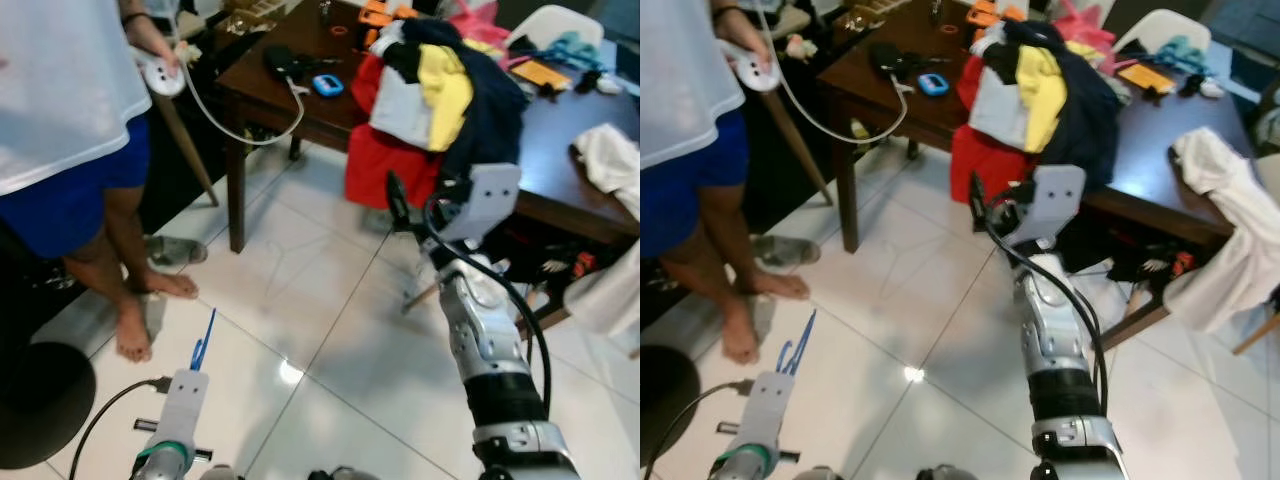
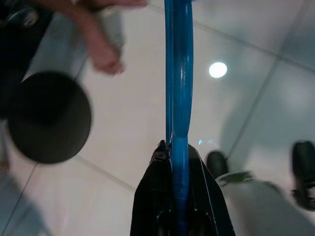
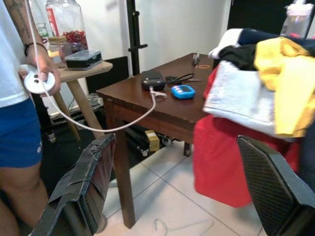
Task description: Hang hanger
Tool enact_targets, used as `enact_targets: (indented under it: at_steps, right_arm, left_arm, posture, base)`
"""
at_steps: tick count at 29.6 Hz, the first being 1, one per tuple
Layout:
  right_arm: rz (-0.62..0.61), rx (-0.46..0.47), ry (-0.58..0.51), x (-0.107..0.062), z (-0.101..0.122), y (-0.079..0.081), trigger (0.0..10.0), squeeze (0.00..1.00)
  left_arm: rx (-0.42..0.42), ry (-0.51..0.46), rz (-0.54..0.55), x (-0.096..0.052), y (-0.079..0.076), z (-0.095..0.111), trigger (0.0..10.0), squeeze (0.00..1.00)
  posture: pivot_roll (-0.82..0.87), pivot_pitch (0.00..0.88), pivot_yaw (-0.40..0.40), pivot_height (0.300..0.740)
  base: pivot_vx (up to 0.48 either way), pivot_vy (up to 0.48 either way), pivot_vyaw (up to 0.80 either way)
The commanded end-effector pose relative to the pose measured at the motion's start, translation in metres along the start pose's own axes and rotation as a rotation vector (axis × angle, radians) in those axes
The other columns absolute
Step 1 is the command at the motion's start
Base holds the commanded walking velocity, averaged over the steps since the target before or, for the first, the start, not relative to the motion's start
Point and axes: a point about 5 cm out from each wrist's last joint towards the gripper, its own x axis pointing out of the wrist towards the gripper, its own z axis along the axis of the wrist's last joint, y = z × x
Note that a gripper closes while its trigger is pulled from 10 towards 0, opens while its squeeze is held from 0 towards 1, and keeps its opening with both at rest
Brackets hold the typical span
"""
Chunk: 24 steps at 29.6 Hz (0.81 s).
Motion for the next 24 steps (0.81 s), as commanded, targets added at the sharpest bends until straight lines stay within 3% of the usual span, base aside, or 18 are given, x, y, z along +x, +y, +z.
enact_targets:
  at_steps: [1, 19, 24]
  right_arm:
    - [-0.042, -0.024, 0.004, -0.005, -0.001, -0.012, 10.0, 0.0]
    - [-0.056, -0.03, 0.022, -0.01, -0.006, -0.017, 10.0, 0.0]
    - [-0.07, -0.033, 0.033, -0.014, -0.009, -0.02, 10.0, 0.0]
  left_arm:
    - [-0.002, 0.024, -0.025, -0.003, -0.008, -0.008, 10.0, 0.0]
    - [0.007, 0.026, -0.07, -0.001, -0.007, -0.009, 10.0, 0.0]
    - [0.093, 0.009, -0.156, -0.001, -0.014, -0.007, 10.0, 0.0]
  posture:
    - [0.07, 0.018, -0.04, 0.74]
    - [0.06, 0.013, -0.033, 0.74]
    - [0.05, 0.016, -0.021, 0.74]
  base:
    - [0.0, 0.0, 0.0]
    - [0.0, 0.0, 0.0]
    - [0.0, 0.0, 0.0]
